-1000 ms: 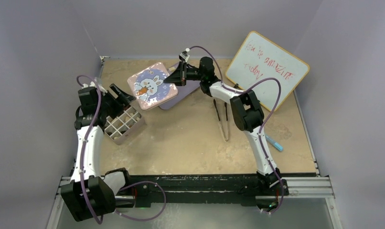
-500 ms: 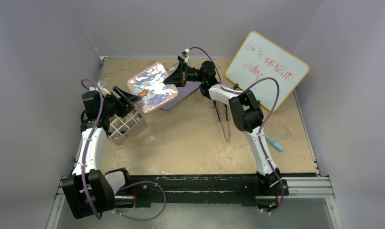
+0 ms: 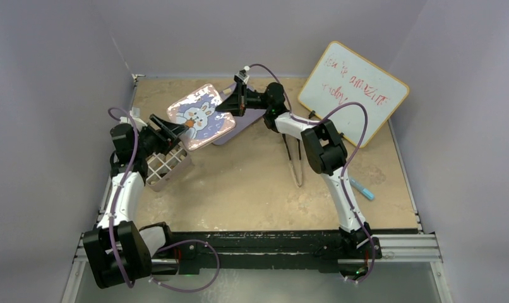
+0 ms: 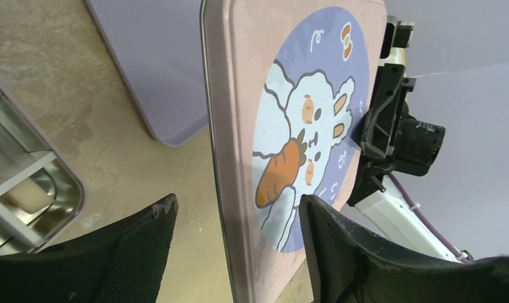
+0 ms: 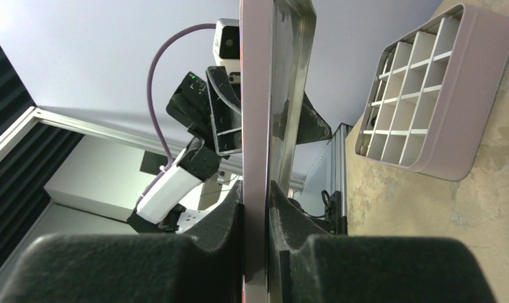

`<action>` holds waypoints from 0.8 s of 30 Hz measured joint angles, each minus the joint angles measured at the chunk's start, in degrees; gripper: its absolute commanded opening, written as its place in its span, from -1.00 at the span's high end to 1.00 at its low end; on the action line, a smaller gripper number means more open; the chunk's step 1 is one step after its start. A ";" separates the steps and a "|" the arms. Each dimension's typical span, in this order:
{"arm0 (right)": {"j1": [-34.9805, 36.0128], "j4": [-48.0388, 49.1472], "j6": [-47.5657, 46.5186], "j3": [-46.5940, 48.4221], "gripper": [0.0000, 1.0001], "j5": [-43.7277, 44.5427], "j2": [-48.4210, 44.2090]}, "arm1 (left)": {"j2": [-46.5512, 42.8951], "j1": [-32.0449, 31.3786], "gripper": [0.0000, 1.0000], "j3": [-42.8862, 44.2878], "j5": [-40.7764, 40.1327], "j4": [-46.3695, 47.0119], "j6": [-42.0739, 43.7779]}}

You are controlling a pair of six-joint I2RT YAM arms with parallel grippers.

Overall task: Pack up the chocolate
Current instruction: Pick up the box lid from the center of the board.

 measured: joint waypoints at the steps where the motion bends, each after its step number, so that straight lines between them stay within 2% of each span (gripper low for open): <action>1: 0.00 0.13 0.24 0.00 1.00 0.00 0.00 | 0.09 0.00 -0.31 -0.37 0.39 1.33 -0.90; 5: 0.15 0.83 0.85 0.00 1.00 0.00 0.00 | 0.07 0.00 -0.07 -1.05 1.77 5.29 -3.89; 9: 0.42 1.42 1.27 0.00 0.97 0.15 0.07 | -0.90 0.00 0.51 -1.31 2.29 6.78 -5.86; 13: 0.42 2.82 2.21 0.13 0.93 0.42 0.79 | -3.67 0.22 0.72 -1.66 1.81 6.45 -7.30; 18: 0.61 2.99 4.15 1.18 0.65 0.42 3.56 | -6.14 0.26 1.00 -1.64 2.10 6.97 -10.16; 24: 0.85 2.27 4.26 1.46 0.30 0.44 3.93 | -9.64 0.20 1.00 -1.57 0.28 4.09 -10.99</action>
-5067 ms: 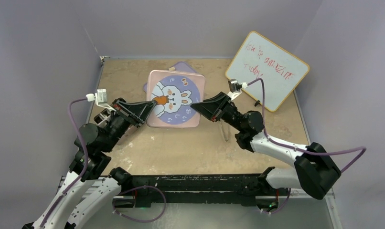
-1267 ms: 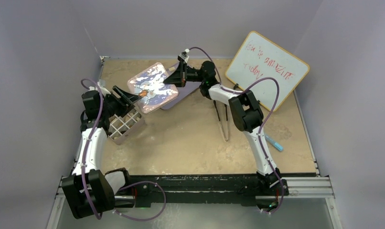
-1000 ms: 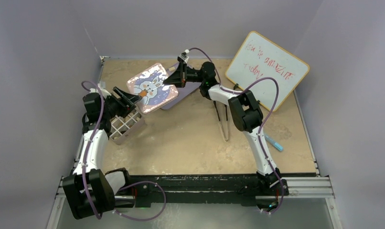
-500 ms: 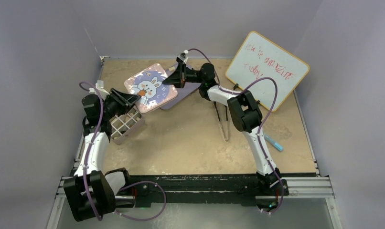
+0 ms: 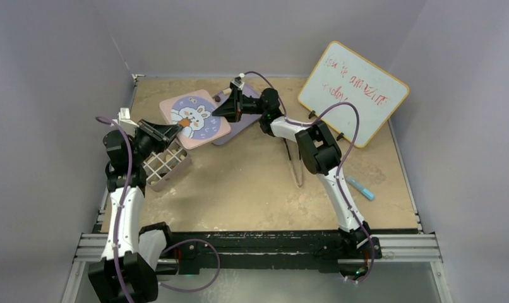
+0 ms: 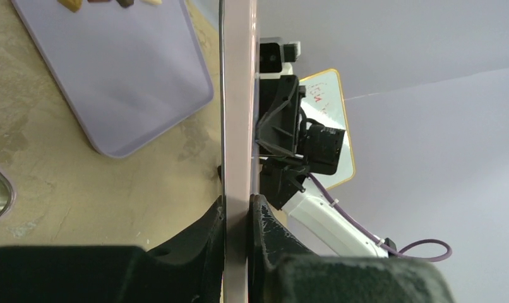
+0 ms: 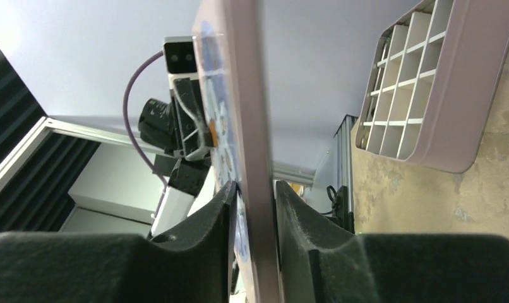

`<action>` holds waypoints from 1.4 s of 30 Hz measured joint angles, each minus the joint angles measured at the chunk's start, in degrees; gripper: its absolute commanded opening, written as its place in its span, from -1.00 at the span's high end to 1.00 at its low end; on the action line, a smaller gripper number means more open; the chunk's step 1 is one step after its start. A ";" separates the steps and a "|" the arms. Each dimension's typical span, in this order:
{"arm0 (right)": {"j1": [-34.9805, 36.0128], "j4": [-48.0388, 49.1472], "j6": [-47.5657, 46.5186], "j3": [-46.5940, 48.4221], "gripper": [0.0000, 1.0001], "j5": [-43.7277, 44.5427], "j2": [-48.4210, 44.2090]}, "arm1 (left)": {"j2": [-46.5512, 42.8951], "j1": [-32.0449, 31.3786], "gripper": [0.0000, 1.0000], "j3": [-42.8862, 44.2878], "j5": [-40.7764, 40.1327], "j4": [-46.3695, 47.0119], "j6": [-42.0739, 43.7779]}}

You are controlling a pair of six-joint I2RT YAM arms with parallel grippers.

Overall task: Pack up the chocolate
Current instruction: Pick up the box lid from the center of the board.

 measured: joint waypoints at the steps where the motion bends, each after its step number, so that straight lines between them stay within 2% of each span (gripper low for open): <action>1: 0.09 -0.31 -0.28 -0.04 0.23 0.11 0.00 | -1.33 0.00 1.00 0.00 -0.66 -0.66 -0.09; 3: 0.28 -0.76 -1.07 -0.37 0.10 0.44 0.00 | -3.78 0.02 1.00 0.11 -2.12 -1.36 -0.48; 7: -0.20 -1.38 -2.19 -2.45 -0.02 1.25 -0.13 | -7.89 0.02 1.00 0.31 -5.27 -1.70 -2.58; 15: -3.61 0.81 -2.05 -13.70 -0.28 2.62 -3.80 | -13.66 0.07 1.00 0.33 -14.38 -2.97 -7.85; 17: -4.26 0.50 -2.86 -16.35 -0.50 2.64 -6.10 | -14.86 0.07 1.00 0.83 -18.01 -5.84 -7.65; 18: -4.59 0.39 -3.28 -17.27 -0.84 2.69 -7.30 | -15.13 0.07 1.00 1.22 -19.47 -7.19 -7.39; 19: -4.79 0.35 -3.61 -18.03 -0.96 2.67 -8.48 | -15.23 0.07 1.00 1.81 -21.16 -8.74 -6.58; 25: -4.83 1.97 -6.25 -23.63 -0.98 2.47 -17.55 | -12.37 0.07 1.00 7.58 -28.55 -16.46 -0.61; 29: -4.59 1.57 -8.90 -26.21 -0.98 2.54 -22.14 | -9.31 0.90 1.00 7.67 -29.27 -17.29 0.35; 33: -4.48 -0.94 -12.63 -27.80 -0.97 2.54 -25.77 | -5.68 4.87 1.00 5.51 -25.35 -16.96 0.09; 39: -4.22 -4.52 -17.25 -29.16 -0.98 2.56 -30.69 | 1.16 15.67 1.00 4.68 -15.45 -16.74 1.44; 42: -3.98 -6.62 -19.56 -29.62 -0.98 2.56 -33.03 | 2.40 17.90 1.00 3.74 -12.09 -16.70 2.21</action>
